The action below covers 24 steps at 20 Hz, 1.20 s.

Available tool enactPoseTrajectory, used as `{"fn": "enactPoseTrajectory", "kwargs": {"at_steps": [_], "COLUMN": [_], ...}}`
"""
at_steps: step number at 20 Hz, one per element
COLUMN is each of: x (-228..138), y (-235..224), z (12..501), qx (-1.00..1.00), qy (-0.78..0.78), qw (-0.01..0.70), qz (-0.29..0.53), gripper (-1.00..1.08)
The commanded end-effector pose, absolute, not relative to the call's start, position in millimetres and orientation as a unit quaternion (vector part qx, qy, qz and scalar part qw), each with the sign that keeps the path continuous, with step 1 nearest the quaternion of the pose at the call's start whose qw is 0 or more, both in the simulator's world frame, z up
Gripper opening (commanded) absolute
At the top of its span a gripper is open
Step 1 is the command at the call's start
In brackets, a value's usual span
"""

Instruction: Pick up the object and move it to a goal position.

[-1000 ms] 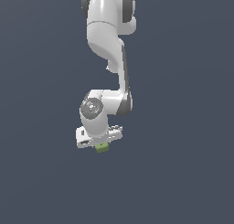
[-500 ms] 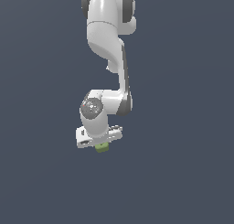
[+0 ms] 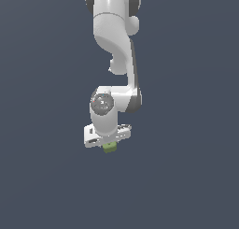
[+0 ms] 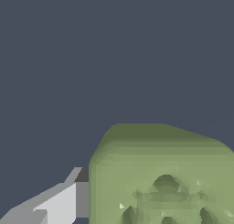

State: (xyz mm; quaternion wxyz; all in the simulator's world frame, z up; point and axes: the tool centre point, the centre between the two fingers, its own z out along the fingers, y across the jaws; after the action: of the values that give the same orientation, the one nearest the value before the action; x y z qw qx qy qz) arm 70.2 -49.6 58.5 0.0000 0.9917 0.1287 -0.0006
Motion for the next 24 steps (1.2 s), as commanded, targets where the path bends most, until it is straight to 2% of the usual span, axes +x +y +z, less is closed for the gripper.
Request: {"fn": "enactPoseTrajectory", "kwargs": {"at_steps": [1,18,24], "x": [65,15,5], "y": [-34,127,169], "z": [70,183,213], "qx": [0.992,0.992,0.992], "qy": [0.129,0.129,0.129], "qw": [0.000,0.001,0.001], "qz": [0.000,0.000,0.000], "gripper": [-1.00,-1.00,-1.00]}}
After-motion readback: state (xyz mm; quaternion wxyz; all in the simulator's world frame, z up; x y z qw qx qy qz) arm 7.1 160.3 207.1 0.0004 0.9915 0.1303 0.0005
